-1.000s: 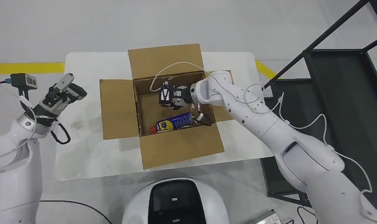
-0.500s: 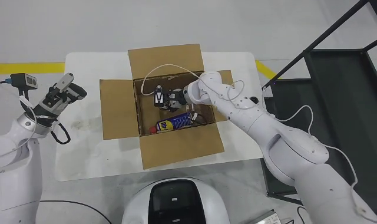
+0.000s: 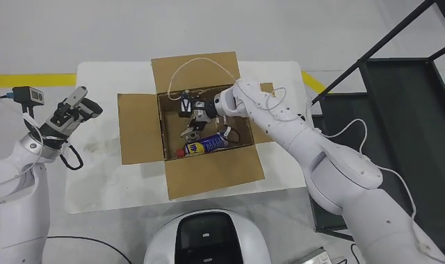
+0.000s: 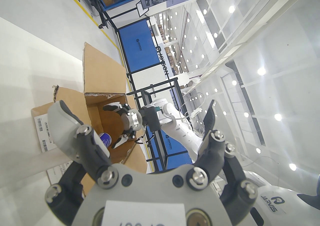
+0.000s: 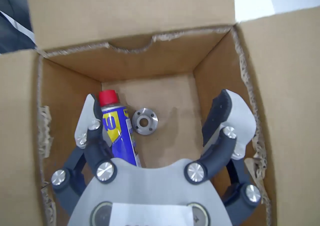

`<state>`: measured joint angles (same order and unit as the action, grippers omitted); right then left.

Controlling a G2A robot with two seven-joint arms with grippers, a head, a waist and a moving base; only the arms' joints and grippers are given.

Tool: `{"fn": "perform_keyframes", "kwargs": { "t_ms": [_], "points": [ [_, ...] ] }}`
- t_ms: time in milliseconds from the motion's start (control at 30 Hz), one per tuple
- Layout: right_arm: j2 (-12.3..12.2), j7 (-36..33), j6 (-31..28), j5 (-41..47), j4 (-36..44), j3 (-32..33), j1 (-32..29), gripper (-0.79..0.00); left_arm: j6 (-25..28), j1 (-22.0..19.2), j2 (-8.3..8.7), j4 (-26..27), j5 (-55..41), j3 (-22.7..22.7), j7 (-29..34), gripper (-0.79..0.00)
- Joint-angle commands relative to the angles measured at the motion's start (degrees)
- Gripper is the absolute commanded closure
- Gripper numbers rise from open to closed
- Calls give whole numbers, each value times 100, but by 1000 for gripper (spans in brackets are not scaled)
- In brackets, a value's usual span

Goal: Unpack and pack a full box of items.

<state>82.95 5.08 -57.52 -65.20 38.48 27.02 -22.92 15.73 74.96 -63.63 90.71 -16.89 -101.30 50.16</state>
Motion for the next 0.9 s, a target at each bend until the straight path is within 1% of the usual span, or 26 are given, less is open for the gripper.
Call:
{"fn": "perform_keyframes", "kwargs": {
  "t_ms": [0,67,167,300,400,467,600,700,800,867],
  "points": [
    [-101,189,-48,101,210,18,-63,-785,0,0,0,0,0,0,0,-785],
    [-276,368,-48,382,418,47,-172,-785,0,0,0,0,0,0,0,-785],
    [-615,384,-48,625,768,129,-275,-785,0,0,0,0,0,0,0,-785],
    [-1132,439,-48,904,1288,558,-539,-785,0,0,0,0,0,0,0,-785],
    [-1537,370,-48,959,1760,1065,-868,-785,0,0,0,0,0,0,0,-785],
    [-1813,191,-48,900,2149,1447,-1146,-785,0,0,0,0,0,0,0,-785],
    [-2340,-270,-48,942,3060,2245,-1884,-785,0,0,0,0,0,0,0,-785],
    [-2701,-583,-48,1213,3708,2776,-2481,-785,0,0,0,0,0,0,0,-785],
    [-2999,-771,-48,1467,4083,3392,-3011,-785,0,0,0,0,0,0,0,-785],
    [-3139,-838,-48,1560,4280,3777,-3335,-785,0,0,0,0,0,0,0,-785]
  ]
}}
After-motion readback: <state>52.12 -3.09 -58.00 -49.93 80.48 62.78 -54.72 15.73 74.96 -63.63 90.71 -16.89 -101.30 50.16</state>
